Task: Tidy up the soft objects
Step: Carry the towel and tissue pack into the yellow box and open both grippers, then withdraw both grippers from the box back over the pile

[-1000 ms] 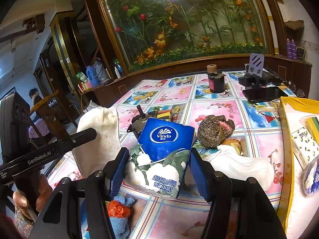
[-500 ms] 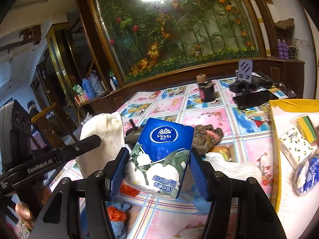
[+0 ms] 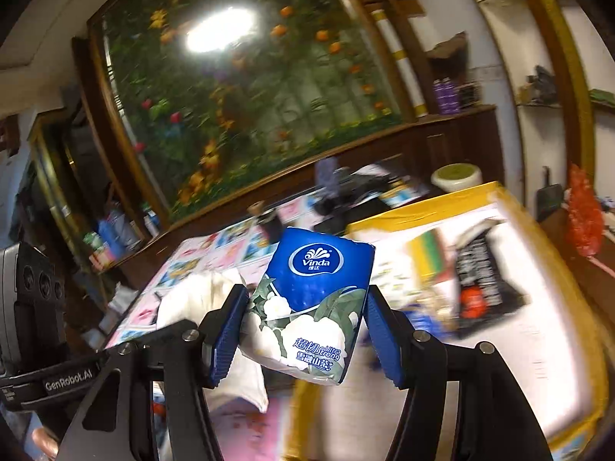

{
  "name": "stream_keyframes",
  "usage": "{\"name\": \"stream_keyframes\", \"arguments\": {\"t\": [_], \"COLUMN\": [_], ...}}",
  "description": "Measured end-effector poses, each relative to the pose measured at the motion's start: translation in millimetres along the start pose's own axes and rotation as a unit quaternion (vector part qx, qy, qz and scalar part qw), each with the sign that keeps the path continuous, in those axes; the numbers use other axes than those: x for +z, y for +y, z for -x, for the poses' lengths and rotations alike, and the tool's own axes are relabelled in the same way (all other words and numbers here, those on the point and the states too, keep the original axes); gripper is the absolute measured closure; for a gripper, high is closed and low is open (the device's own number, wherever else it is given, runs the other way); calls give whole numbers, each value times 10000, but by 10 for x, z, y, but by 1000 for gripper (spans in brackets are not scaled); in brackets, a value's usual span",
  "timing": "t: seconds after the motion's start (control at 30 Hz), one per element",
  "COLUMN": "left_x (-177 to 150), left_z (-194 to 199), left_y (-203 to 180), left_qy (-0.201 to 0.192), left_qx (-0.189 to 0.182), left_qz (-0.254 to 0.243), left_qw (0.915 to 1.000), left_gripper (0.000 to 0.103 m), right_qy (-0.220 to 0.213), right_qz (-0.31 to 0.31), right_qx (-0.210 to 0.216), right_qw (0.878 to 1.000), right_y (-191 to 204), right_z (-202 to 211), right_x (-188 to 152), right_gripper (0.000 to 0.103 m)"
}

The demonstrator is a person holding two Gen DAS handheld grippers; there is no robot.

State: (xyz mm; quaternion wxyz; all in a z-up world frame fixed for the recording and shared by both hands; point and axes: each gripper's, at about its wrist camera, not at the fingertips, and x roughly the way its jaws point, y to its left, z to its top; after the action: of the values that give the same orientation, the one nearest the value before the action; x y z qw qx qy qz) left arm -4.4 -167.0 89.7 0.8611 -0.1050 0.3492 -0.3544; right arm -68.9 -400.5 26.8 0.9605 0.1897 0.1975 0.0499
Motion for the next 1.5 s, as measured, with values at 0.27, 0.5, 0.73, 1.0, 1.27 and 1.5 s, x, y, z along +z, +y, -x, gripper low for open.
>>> {"name": "stream_keyframes", "arguments": {"t": [0.27, 0.5, 0.73, 1.0, 1.27, 1.5], "left_x": [-112, -247, -286, -260, -230, -206], "left_z": [-686, -987, -1045, -803, -404, -30], "left_y": [-498, -357, -324, -453, -501, -139], "left_qy": [659, 1201, 1424, 915, 214, 96], "left_qx": [-250, -93, -97, -21, 299, 530], "left_qz": [-273, -177, -154, -426, -684, -446], "left_qw": [9971, 9926, 9896, 9949, 9970, 9975], "left_gripper": [90, 90, 80, 46, 37, 37], "right_qy": [244, 806, 1114, 745, 220, 277], "right_qz": [-222, -199, -117, -41, 249, 460], "right_qx": [-859, -1256, -1467, -1561, -1420, -1140], "right_qw": [9958, 9886, 9828, 9849, 9893, 9920], "right_y": [-535, -709, -790, -692, -374, -39], "right_z": [175, -16, -150, -5, 189, 94], "right_x": [-35, -118, -188, -144, -71, -110], "right_gripper": [38, 37, 36, 25, 22, 22]}}
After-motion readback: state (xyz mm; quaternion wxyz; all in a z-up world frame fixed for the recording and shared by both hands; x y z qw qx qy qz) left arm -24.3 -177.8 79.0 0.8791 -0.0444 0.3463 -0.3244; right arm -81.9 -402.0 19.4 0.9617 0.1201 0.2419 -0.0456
